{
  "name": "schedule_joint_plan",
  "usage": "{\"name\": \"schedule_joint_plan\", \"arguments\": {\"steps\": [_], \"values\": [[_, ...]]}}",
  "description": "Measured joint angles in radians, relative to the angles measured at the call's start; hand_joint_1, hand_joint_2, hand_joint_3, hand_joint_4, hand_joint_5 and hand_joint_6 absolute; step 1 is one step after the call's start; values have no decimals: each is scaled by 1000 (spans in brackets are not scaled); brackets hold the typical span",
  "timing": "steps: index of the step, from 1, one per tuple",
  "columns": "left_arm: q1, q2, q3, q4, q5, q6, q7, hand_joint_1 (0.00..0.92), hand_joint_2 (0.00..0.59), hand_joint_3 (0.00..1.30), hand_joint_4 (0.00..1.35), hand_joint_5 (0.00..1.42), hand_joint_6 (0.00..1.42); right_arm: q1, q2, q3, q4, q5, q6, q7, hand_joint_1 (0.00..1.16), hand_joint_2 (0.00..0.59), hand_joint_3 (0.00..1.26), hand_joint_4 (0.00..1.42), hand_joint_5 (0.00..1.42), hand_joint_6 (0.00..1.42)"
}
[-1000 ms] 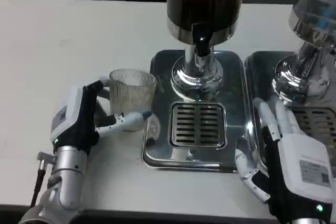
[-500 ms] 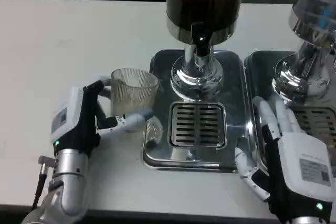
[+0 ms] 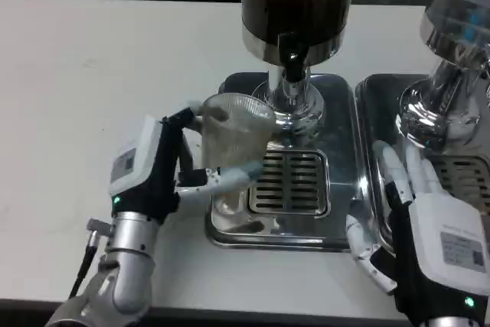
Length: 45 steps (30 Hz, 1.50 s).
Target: Grasp the cup under the faucet to collect the drink, then remove the cup.
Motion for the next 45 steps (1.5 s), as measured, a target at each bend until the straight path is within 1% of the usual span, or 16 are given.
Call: {"name": "schedule_joint_plan", "arguments": {"steps": [3,4,5,6,13,19,26,30,33,35,37,38,39,40,43,45], "values": [[-29,-19,-38,1,46,18,26,579,4,954,1093,1182,1391,15,10,-1,-17,-1,5,-2,257,512,93,0,61,235],[-52,-24,-80,7,99,49,65,578,5,955,1093,1182,1391,26,16,0,-33,-2,11,-6,257,512,93,0,61,235],[-56,-26,-89,9,106,54,70,578,7,955,1093,1182,1391,27,18,-1,-35,-3,12,-8,257,512,93,0,61,235],[-71,-44,-106,24,131,71,87,579,8,956,1093,1183,1391,33,23,-1,-43,-6,20,-13,257,512,93,0,61,235],[-130,-102,-134,85,137,129,96,589,18,968,1116,1196,1405,90,47,0,-81,-42,50,-33,257,512,93,0,57,234],[-131,-113,-148,100,139,144,112,605,29,978,1123,1217,1407,108,66,-1,-93,-42,63,-45,257,512,93,0,52,234],[-121,-112,-191,106,169,164,174,629,23,998,1148,1244,1424,109,66,-2,-96,-42,63,-48,257,512,93,0,51,234],[-115,-110,-206,106,171,178,192,665,0,1030,1172,1254,1424,107,66,-2,-96,-42,63,-48,257,512,93,0,51,234],[-112,-110,-210,109,171,195,195,671,0,1000,1129,1228,1423,107,66,-3,-96,-42,63,-47,257,512,93,0,51,234],[-112,-110,-211,112,170,210,195,666,0,912,1015,1160,1365,107,66,-3,-96,-41,63,-47,257,512,90,0,51,234],[-112,-109,-214,116,170,217,191,661,0,874,976,1127,1336,107,67,-2,-96,-41,63,-47,257,512,88,0,51,234],[-113,-109,-215,118,170,218,186,657,1,822,896,1087,1275,108,69,-3,-96,-41,63,-48,257,512,87,0,51,234],[-115,-108,-215,118,170,218,179,628,5,748,812,1028,1189,109,70,-3,-96,-42,64,-48,257,512,86,0,51,234],[-116,-108,-215,118,169,218,174,600,5,713,773,1001,1164,111,72,-3,-97,-42,65,-48,257,512,86,0,51,234],[-118,-106,-214,118,168,215,163,480,30,617,713,912,1032,125,75,-5,-100,-41,68,-50,257,512,85,0,50,234],[-118,-101,-214,118,167,209,156,443,29,578,684,872,980,131,75,-14,-100,-40,69,-50,257,512,84,0,50,234]]}}
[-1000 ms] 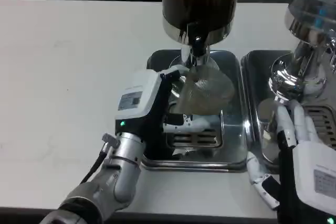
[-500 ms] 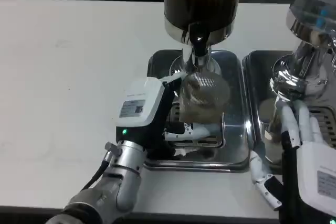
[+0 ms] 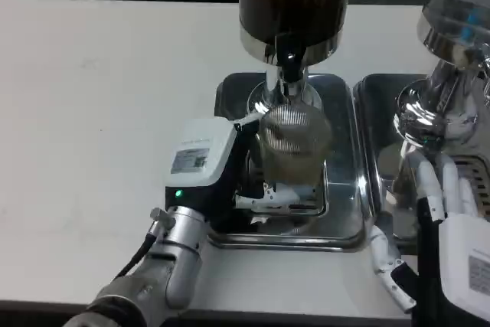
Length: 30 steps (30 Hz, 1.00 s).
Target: Grasp the cup under the faucet to collect the drink, then remove the cup.
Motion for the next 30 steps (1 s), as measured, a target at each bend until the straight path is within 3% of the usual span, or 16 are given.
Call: {"name": "schedule_joint_plan", "arguments": {"steps": [3,5,7,11,13,16,22,30], "values": [[1,5,5,0,-6,-11,-8,369,21,440,512,736,816,0,0,-6,0,2,0,0,257,512,84,0,50,234],[5,6,9,0,-13,-23,-9,335,20,410,477,694,742,-6,0,-7,0,4,0,0,257,512,84,0,50,234],[10,8,17,-1,-25,-43,-9,241,30,342,405,595,620,-15,0,-8,0,4,0,0,257,512,84,0,50,234],[33,24,48,-9,-53,-86,-9,158,36,302,343,548,561,-27,-4,-11,2,11,-4,2,257,512,84,0,50,234],[45,35,77,-22,-87,-115,-10,16,9,223,227,490,449,-37,-7,-18,11,23,-11,5,257,512,77,0,43,234],[46,46,102,-28,-118,-129,-17,0,9,192,163,443,374,-55,-12,-23,28,40,-18,15,257,510,73,0,40,234],[102,82,173,-120,-195,-215,-54,0,16,27,23,241,82,-75,-34,-32,40,55,-35,27,250,496,39,0,19,217],[164,120,206,-183,-218,-244,-147,0,7,0,0,163,12,-136,-62,-39,110,88,-68,73,248,496,35,0,9,204]]}}
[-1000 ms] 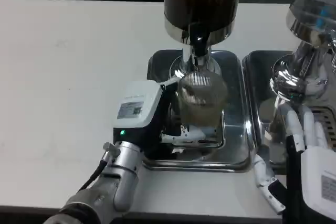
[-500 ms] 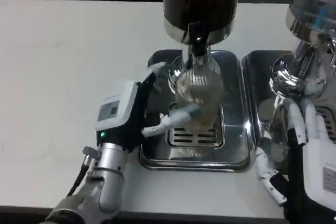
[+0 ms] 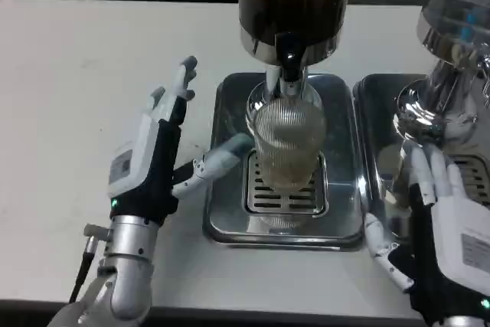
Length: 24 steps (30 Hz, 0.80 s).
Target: Grasp the cup under the faucet to collect the drink, then remove the cup.
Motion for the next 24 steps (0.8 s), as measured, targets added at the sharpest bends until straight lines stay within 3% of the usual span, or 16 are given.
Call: {"name": "schedule_joint_plan", "arguments": {"steps": [4,7,11,15,20,24], "values": [[16,4,14,-33,-21,-32,-67,0,6,0,0,147,0,-31,-5,10,9,0,-14,7,247,496,35,0,6,202],[40,14,36,-87,-36,-76,-101,0,7,0,0,50,0,-33,-5,12,14,3,-20,10,246,495,33,0,5,201],[76,50,84,-178,-144,-153,-238,0,16,0,0,0,0,-30,-4,14,19,16,-26,10,249,477,1,0,4,200],[112,75,126,-293,-286,-213,-415,0,34,0,0,0,0,-27,-3,17,34,40,-55,9,323,436,0,0,0,159],[157,106,151,-505,-524,-205,-689,0,47,0,0,0,0,-33,-12,14,39,82,-96,17,374,382,0,0,0,105],[165,131,165,-654,-658,-115,-867,0,50,0,0,0,0,-44,-20,13,43,95,-110,33,382,377,0,0,0,100]]}}
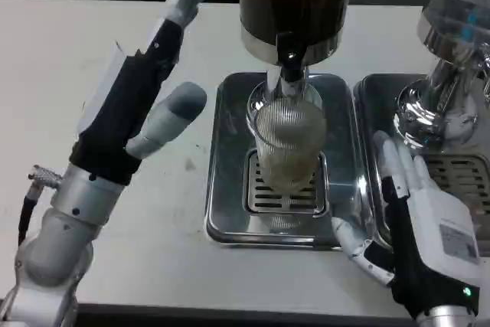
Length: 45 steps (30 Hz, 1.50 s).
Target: Grasp the cup under the faucet to collect the drink, then remove the cup.
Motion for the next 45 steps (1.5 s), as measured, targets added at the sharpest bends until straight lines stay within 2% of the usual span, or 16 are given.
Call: {"name": "schedule_joint_plan", "arguments": {"steps": [4,7,19,25,39,45], "values": [[4,3,10,-88,-59,91,-118,0,52,0,0,0,0,-2,-2,0,0,14,-7,4,386,376,0,0,0,99],[-6,1,19,-103,-53,117,-165,0,54,0,0,0,0,-3,-2,-1,0,15,-12,4,388,376,0,0,0,98],[-152,-83,26,30,-19,134,-300,0,58,0,0,17,0,-2,1,-6,-2,15,-12,3,394,375,0,0,0,97],[-170,-91,21,66,68,107,-313,0,59,18,0,74,15,0,11,-16,-3,15,-12,1,389,380,0,0,0,97],[-137,-99,19,0,95,88,-316,0,73,62,0,119,50,2,15,-23,-3,16,-12,1,380,384,0,0,0,101],[-130,-97,3,-14,171,56,-287,0,72,69,0,126,64,-8,13,-30,7,39,-12,18,381,387,0,0,0,108]]}}
